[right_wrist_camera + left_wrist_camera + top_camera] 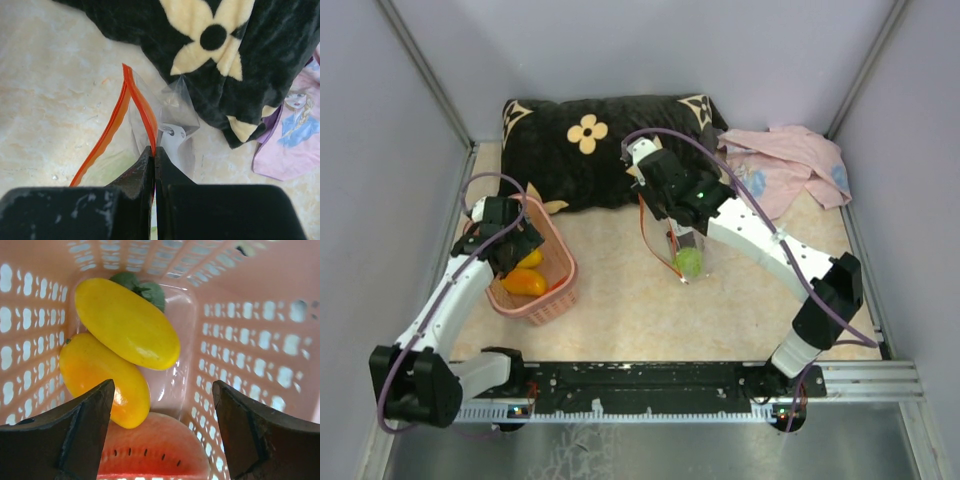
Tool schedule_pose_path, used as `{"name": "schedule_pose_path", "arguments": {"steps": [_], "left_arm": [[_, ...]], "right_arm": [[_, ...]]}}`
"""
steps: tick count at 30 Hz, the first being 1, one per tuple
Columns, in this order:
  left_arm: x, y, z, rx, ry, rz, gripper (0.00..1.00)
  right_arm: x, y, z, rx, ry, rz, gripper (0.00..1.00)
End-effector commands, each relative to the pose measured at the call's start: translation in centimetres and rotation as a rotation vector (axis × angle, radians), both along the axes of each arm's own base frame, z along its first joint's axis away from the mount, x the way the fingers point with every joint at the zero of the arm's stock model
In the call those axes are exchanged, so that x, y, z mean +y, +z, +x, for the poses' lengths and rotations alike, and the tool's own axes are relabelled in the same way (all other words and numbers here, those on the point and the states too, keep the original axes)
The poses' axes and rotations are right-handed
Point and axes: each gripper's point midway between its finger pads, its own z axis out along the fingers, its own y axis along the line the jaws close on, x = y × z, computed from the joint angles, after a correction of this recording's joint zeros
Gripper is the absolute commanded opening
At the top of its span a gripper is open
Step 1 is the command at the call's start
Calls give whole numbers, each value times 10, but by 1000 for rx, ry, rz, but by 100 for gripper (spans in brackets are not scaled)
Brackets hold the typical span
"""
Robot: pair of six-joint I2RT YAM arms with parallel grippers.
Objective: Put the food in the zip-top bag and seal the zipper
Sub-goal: Pick up the fake fruit from the bin.
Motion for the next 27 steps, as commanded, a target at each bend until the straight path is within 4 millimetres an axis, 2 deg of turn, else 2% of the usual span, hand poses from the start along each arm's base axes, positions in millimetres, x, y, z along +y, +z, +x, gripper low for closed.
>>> {"name": "schedule_pose_path", "arguments": {"steps": [1, 8, 13, 16, 19, 22, 27], "left_arm": [[10, -15, 10, -4, 177, -57, 86], [15, -36, 30, 21, 317, -92, 87], [23, -51, 34, 64, 388, -61, 89], [27, -50, 40, 49, 418, -48, 89], [27, -39, 48, 45, 424, -47, 89], [32, -33, 46, 45, 442, -23, 90], [35, -45, 47, 32, 472, -46, 90]], "right_arm": [[0, 28, -3, -83, 37, 39, 1], [-3, 26, -8, -89, 75, 32, 1], [-3, 25, -14, -82, 99, 59, 1], [-4, 25, -17, -76, 108, 79, 1], [-5, 25, -19, -73, 110, 89, 1], [-6, 26, -19, -76, 110, 97, 2], [-8, 23, -18, -72, 106, 99, 2]]}}
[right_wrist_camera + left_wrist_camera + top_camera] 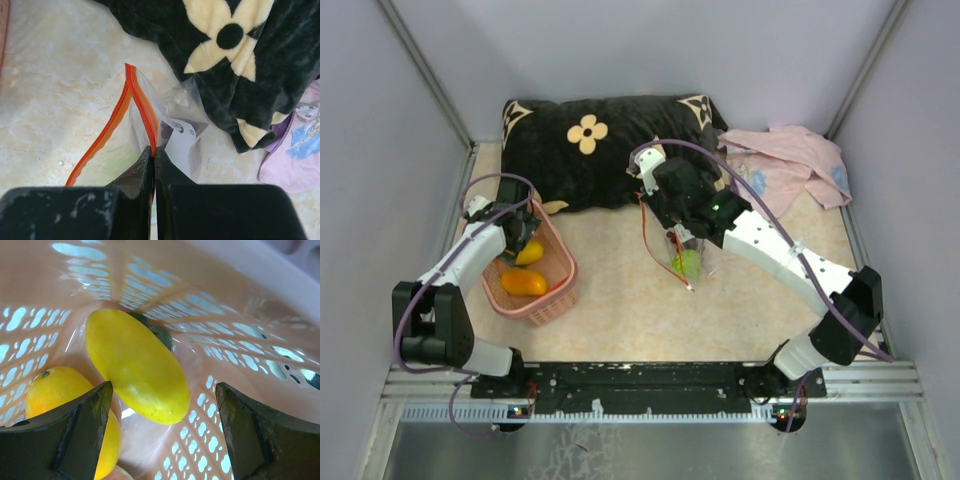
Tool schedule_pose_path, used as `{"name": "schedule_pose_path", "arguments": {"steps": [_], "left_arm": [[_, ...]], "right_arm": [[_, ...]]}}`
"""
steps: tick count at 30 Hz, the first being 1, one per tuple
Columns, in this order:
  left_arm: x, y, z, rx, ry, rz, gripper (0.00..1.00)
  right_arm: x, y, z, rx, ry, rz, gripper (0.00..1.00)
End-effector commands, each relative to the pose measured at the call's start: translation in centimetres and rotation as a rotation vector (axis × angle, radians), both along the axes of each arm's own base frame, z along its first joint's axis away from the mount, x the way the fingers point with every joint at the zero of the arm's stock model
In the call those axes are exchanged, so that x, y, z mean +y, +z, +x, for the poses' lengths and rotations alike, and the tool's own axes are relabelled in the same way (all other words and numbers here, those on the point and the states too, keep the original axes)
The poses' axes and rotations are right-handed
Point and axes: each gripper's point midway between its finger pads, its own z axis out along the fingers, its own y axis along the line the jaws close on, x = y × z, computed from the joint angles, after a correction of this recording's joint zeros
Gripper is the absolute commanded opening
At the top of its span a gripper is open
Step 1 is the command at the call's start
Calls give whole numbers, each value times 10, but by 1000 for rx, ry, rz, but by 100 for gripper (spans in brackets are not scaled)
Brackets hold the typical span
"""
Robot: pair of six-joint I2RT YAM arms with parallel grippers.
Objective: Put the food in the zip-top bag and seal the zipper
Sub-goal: Pick up the fake fruit from the bin.
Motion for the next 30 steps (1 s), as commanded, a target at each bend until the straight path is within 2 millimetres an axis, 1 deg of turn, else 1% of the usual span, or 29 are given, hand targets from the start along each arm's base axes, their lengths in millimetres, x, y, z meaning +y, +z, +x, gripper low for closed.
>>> {"name": "schedule_pose_path", "arguments": {"steps": [1, 7, 11, 14, 16, 22, 25, 28, 30], "left_arm": [[8, -9, -1, -6, 78, -15, 90], [9, -36, 2, 69, 91, -12, 90], [8, -56, -6, 131, 92, -26, 89], [8, -64, -10, 151, 86, -19, 88], [10, -64, -11, 156, 79, -9, 86], [8, -60, -12, 148, 37, -7, 72], [10, -50, -15, 141, 10, 8, 61], [10, -36, -17, 110, -26, 22, 50], [10, -25, -18, 86, -54, 29, 45]], "right_arm": [[0, 26, 2, -59, 1, 73, 2], [-1, 21, 4, -49, -2, 66, 2], [-2, 22, 5, -53, -2, 68, 2], [-3, 22, 5, -50, -6, 67, 2], [-4, 22, 5, -51, -5, 67, 2], [-4, 20, 5, -50, -6, 67, 2], [-5, 22, 5, -53, -9, 71, 2], [-4, 23, 4, -52, -5, 72, 2], [-5, 24, 5, -54, -9, 71, 2]]}}
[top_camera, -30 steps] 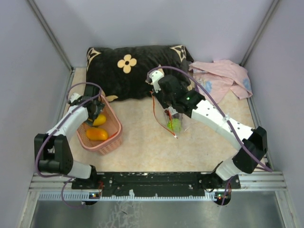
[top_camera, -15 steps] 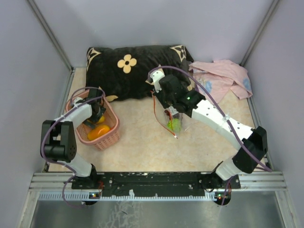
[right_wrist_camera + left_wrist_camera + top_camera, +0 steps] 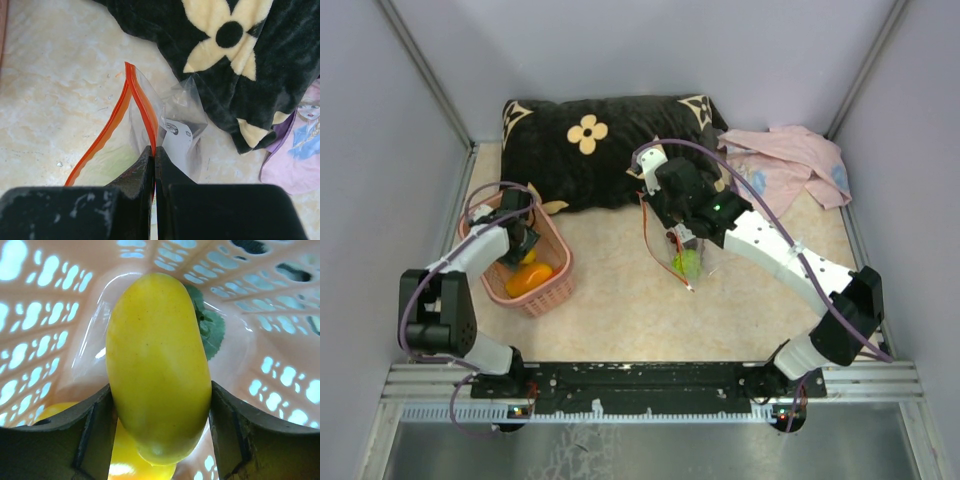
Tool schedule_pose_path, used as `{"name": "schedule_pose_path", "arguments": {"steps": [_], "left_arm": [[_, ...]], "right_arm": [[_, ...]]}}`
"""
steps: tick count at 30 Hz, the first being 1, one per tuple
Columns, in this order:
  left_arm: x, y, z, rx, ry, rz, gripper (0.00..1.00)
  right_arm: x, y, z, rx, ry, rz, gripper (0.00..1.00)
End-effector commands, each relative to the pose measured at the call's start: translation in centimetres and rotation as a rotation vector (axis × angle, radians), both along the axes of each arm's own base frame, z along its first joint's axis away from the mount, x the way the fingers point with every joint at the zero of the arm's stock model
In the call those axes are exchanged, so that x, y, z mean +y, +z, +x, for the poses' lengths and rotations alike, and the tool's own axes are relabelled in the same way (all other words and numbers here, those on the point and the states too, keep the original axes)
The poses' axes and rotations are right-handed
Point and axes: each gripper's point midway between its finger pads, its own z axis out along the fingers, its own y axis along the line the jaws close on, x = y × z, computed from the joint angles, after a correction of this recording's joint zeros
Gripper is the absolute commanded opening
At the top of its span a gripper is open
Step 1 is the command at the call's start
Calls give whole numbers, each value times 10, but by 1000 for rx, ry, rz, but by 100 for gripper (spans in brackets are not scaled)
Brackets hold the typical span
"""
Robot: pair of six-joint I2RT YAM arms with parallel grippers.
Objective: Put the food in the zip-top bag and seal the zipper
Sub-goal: Pick up the fake fruit from the bin.
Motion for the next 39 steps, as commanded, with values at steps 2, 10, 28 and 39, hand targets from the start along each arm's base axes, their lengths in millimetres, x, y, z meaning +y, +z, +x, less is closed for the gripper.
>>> {"name": "schedule_pose_path", "arguments": {"steps": [2, 10, 28, 39], "left_arm": [[-1, 34, -6, -60, -91, 9, 42], [-14, 79, -13, -195, -248, -11, 30], [-87, 207, -46, -701, -833, -58, 25], [-171, 259, -74, -929, -1215, -340, 24]], "right_arm": [[-2, 31, 2, -62, -8, 65, 2], [2, 35, 7, -57, -21, 68, 1], [38, 60, 22, -54, -20, 139, 1], [49, 58, 21, -31, -16, 196, 0]]}}
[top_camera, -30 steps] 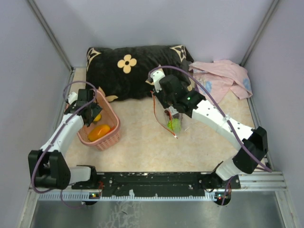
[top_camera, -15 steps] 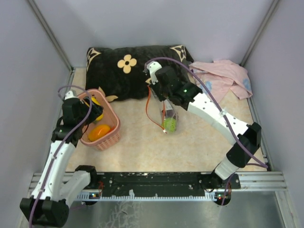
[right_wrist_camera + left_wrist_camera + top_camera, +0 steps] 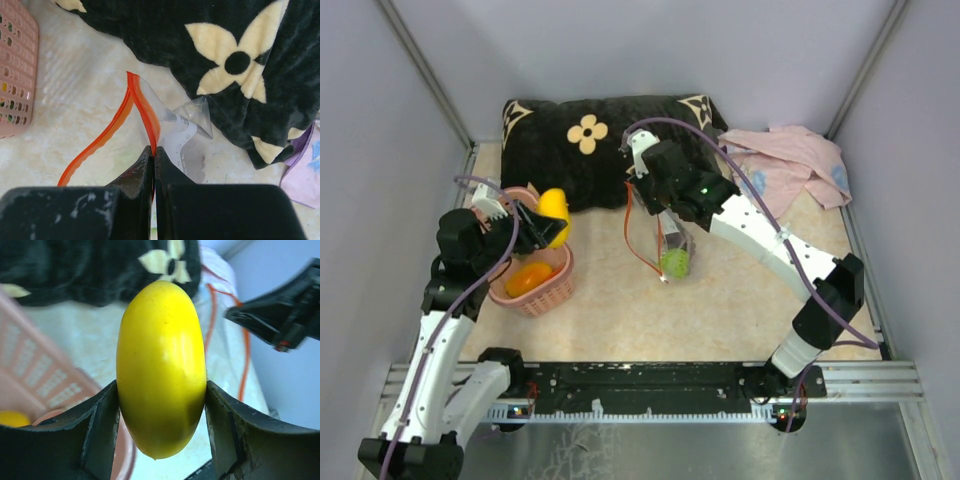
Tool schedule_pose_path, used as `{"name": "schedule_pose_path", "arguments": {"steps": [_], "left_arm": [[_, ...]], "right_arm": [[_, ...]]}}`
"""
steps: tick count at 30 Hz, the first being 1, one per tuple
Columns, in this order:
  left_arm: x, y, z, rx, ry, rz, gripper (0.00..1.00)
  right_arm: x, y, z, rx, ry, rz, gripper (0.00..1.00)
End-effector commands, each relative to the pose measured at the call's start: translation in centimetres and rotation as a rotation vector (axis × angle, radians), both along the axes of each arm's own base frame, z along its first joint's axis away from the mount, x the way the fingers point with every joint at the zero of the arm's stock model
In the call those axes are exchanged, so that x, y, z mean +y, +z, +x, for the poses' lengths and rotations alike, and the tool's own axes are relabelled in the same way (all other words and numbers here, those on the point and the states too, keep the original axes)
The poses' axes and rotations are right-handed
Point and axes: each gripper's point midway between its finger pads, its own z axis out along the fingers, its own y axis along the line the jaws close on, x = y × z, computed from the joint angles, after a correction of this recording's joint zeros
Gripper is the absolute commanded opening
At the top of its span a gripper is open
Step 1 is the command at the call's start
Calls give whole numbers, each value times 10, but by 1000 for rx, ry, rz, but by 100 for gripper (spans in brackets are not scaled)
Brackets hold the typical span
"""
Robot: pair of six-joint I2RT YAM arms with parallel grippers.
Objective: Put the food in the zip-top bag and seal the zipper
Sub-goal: Pick up the fake fruit from the bin, then place the fake fruit in the zipper food storage bag.
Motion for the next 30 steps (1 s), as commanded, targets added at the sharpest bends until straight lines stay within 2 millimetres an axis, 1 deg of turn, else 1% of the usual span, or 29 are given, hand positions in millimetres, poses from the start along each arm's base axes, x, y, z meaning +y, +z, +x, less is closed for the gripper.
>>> {"name": "schedule_pose_path", "arguments": {"steps": [1, 3, 4, 8, 14, 17, 20, 23, 26, 30], "left_arm": [[-46, 39, -17, -129, -244, -97, 24], [-59, 42, -17, -130, -278, -108, 24], [-71, 42, -21, -126, -317, -113, 24], [-102, 35, -21, -103, -362, -125, 24], [-127, 25, -9, -55, -405, -143, 23], [-138, 15, -2, 1, -434, -141, 22], [-151, 6, -1, 49, -475, -131, 21], [-158, -4, 2, 74, -474, -113, 21], [-157, -15, 11, 122, -429, -83, 21], [-156, -18, 24, 136, -381, -59, 22]], "right_arm": [[17, 36, 6, -70, 7, 112, 0], [17, 37, 6, -72, 9, 119, 0], [18, 38, 5, -72, 12, 123, 0], [18, 38, 3, -64, 7, 142, 0], [19, 39, 1, -60, 16, 157, 0], [20, 41, 2, -65, 17, 158, 0], [22, 43, 2, -68, 26, 162, 0], [23, 43, 1, -67, 33, 167, 0], [22, 44, -1, -65, 36, 169, 0], [22, 42, -5, -57, 51, 172, 0]]}}
